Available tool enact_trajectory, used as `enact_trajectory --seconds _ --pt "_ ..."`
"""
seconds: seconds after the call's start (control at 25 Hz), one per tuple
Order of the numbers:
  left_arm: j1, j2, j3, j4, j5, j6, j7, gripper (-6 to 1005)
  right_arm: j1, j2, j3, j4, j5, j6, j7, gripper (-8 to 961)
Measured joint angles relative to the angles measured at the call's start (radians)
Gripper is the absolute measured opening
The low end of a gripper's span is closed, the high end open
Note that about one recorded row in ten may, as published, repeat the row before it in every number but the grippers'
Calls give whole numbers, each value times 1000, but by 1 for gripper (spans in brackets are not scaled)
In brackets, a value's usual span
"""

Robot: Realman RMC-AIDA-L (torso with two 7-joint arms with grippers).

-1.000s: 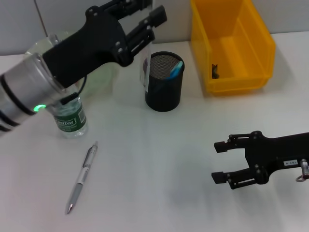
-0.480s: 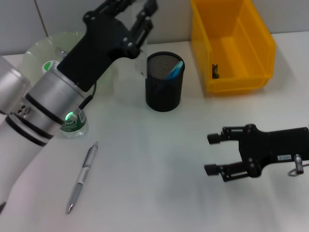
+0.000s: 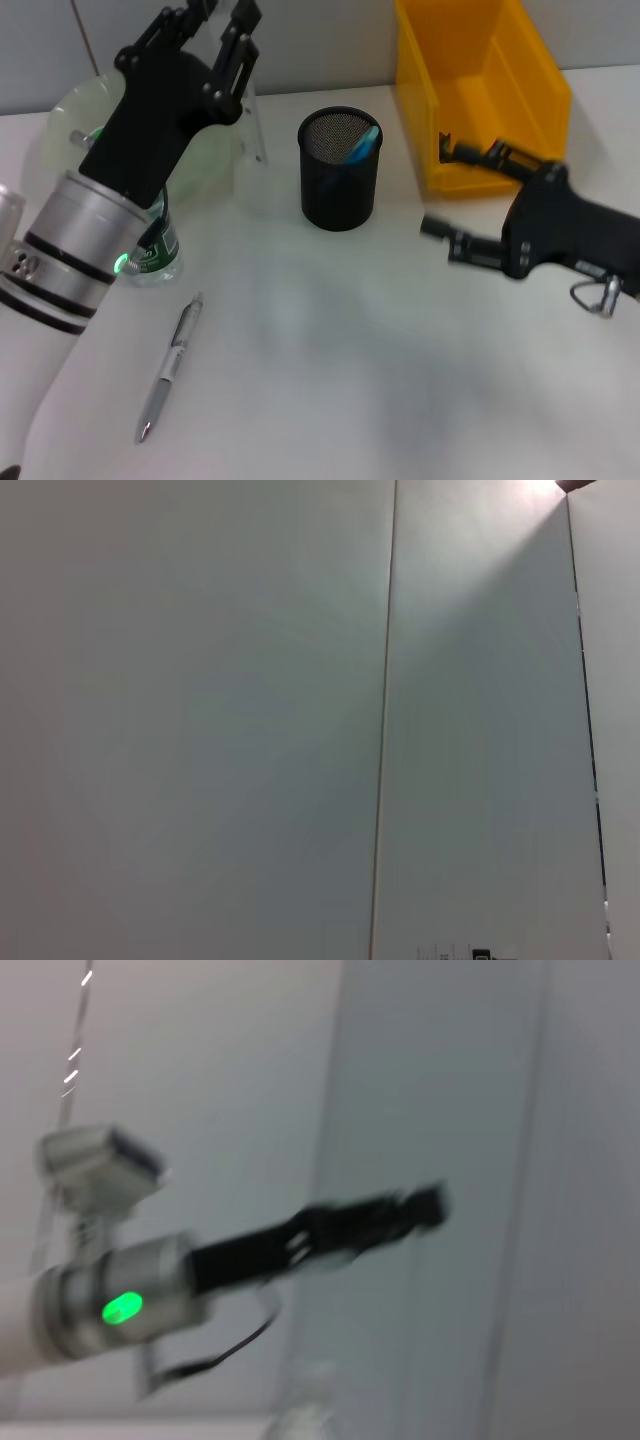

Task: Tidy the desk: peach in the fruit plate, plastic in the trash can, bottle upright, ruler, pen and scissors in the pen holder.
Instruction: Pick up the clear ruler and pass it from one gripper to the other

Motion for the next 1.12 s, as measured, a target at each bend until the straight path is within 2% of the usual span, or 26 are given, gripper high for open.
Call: enact_trajectory --seconds 0.08,0.12,0.16,0.32,0.36,0.4,0.44,0.56,0.72,1.12 --pt "10 0 9 7 -3 0 4 406 11 0 -6 79 82 0 -106 821" --pt "15 0 16 12 -6 0 9 406 37 2 -9 158 141 0 -197 821" --pt "18 0 26 17 -14 0 18 406 37 2 -9 158 141 0 -197 821" --pt "20 0 39 21 -26 -1 30 407 139 3 -4 363 201 30 -336 821" --pt "20 0 39 21 -26 -1 30 407 139 3 -4 363 201 30 -336 821" --pt "14 0 116 36 -109 -1 100 407 158 4 1 397 202 39 -354 821" --pt "9 0 137 39 -130 -1 122 407 174 4 4 426 203 48 -369 821" --pt "9 0 137 39 -130 -1 122 407 206 6 11 477 204 67 -378 821" --pt "6 0 179 51 -137 0 145 408 260 6 36 560 205 116 -377 820" --pt "-8 0 227 53 -185 -3 193 409 311 6 41 672 200 139 -375 820"
